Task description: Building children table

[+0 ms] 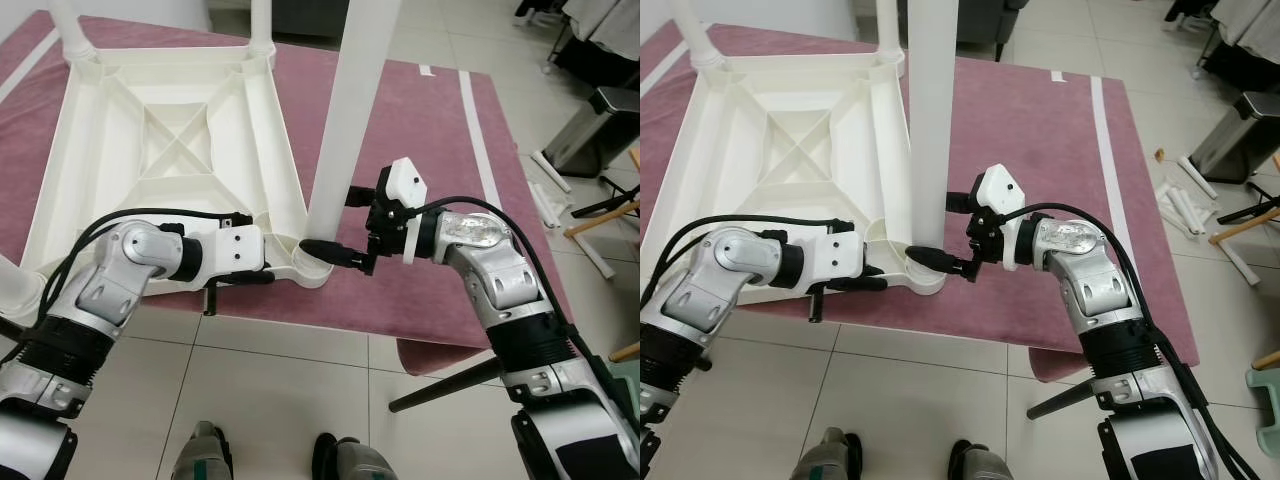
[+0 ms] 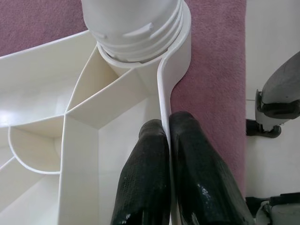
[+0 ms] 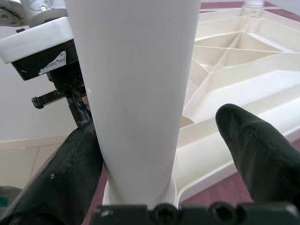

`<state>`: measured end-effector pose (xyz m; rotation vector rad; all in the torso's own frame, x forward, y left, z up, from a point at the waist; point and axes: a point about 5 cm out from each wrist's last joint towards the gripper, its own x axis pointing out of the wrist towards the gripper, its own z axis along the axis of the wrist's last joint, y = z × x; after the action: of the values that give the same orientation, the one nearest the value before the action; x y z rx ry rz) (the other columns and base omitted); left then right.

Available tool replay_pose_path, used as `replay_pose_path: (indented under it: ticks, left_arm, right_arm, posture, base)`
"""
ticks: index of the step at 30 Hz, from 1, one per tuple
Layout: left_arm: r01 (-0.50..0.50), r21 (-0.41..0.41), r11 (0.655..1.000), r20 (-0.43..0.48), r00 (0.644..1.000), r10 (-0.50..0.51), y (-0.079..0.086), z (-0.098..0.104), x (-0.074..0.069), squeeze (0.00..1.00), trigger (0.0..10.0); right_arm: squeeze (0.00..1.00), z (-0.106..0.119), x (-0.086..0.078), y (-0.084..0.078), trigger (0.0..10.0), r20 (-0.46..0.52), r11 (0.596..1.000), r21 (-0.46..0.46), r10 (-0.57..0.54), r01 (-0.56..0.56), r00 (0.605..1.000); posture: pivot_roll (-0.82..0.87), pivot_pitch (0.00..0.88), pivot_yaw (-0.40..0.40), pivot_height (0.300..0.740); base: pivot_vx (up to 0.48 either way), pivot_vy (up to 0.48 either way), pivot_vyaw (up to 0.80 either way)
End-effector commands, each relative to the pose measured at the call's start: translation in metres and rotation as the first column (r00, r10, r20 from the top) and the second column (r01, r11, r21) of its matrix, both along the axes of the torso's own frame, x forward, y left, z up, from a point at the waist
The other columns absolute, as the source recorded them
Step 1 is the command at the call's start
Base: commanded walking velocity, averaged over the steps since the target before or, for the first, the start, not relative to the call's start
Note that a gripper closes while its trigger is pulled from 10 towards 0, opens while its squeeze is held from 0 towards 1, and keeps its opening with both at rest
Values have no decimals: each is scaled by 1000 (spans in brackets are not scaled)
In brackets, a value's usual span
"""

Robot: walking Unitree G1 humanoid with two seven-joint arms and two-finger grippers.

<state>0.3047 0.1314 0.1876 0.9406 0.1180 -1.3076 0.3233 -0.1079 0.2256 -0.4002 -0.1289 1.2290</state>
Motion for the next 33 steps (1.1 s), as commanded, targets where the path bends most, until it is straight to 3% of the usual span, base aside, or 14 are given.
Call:
replay_pose_path:
  ticks: [1, 5, 6, 7, 8, 10, 11, 20, 26, 28, 29, 30, 32, 33]
  left_arm:
    - [86, 5, 996, 59, 995, -86, -7, 14, -6, 0, 0]
    - [150, 11, 989, 43, 988, -151, -4, 16, -27, 0, 0]
    - [170, 3, 985, 35, 985, -170, -4, 17, -35, 0, 0]
    - [176, -7, 984, 34, 984, -176, -5, 18, -39, 0, 0]
    - [186, -12, 983, 27, 982, -185, -5, 18, -43, 0, 0]
    - [192, -14, 981, 22, 981, -192, -5, 18, -44, 0, 0]
    - [184, -23, 983, 19, 983, -184, -6, 19, -46, 0, 0]
    - [124, -70, 990, 35, 992, -122, -9, 23, -40, 0, 0]
    - [50, -127, 991, 77, 996, -41, -17, 31, -19, 0, 0]
    - [26, -144, 989, 94, 996, -12, -21, 35, -11, 0, 0]
    - [0, -167, 986, 113, 993, 19, -27, 40, 2, 0, 0]
    - [0, -167, 986, 113, 993, 19, -27, 40, 2, 0, 0]
    - [-26, -196, 980, 125, 991, 51, -39, 45, 18, 0, 0]
    - [-26, -196, 980, 125, 991, 51, -39, 45, 18, 0, 0]
  right_arm:
    - [0, 1, 1, 0, 10000, 1, 1000, -6, 8, -8, 1000]
    - [0, 2, 5, 15, 10000, -33, 997, 11, 82, -82, 996]
    - [0, 0, 5, 26, 8980, -61, 991, 24, 134, -132, 989]
    - [0, -2, 4, 35, 4667, -86, 983, 35, 181, -178, 980]
    - [0, -4, 1, 43, 1804, -109, 973, 45, 229, -225, 967]
    - [0, -5, 0, 46, 1804, -121, 966, 50, 256, -252, 959]
    - [0, -8, -3, 52, 0, -137, 957, 62, 289, -283, 948]
    - [0, -15, 4, 53, 0, -145, 984, 47, 177, -172, 973]
    - [0, -21, 21, 47, 0, -117, 988, 34, -148, 152, 982]
    - [0, -22, 26, 47, 0, -118, 961, 38, -266, 272, 957]
    - [0, -24, 32, 47, 0, -141, 891, 56, -440, 451, 887]
    - [0, -24, 32, 47, 0, -141, 891, 56, -440, 451, 887]
    - [0, -29, 38, 45, 0, -184, 700, 80, -689, 709, 701]
    - [0, -29, 38, 45, 0, -184, 700, 80, -689, 709, 701]
  posture:
    - [130, 186, -31, 740]
    - [161, 191, -51, 740]
    - [166, 192, -54, 740]
    - [169, 193, -55, 740]
    - [173, 194, -58, 740]
    - [173, 194, -58, 740]
    - [177, 196, -61, 740]
    - [173, 198, -62, 740]
    - [159, 199, -54, 740]
    - [155, 199, -52, 740]
    - [149, 196, -46, 740]
    - [149, 196, -46, 740]
    - [143, 194, -40, 740]
    - [143, 194, -40, 740]
  base:
    - [0, 0, 0]
    - [0, 0, 0]
    - [0, 0, 0]
    - [0, 0, 0]
    - [0, 0, 0]
    - [0, 0, 0]
    - [0, 0, 0]
    - [0, 0, 0]
    - [0, 0, 0]
    - [0, 0, 0]
    - [0, 0, 0]
    - [0, 0, 0]
    - [0, 0, 0]
    - [0, 0, 0]
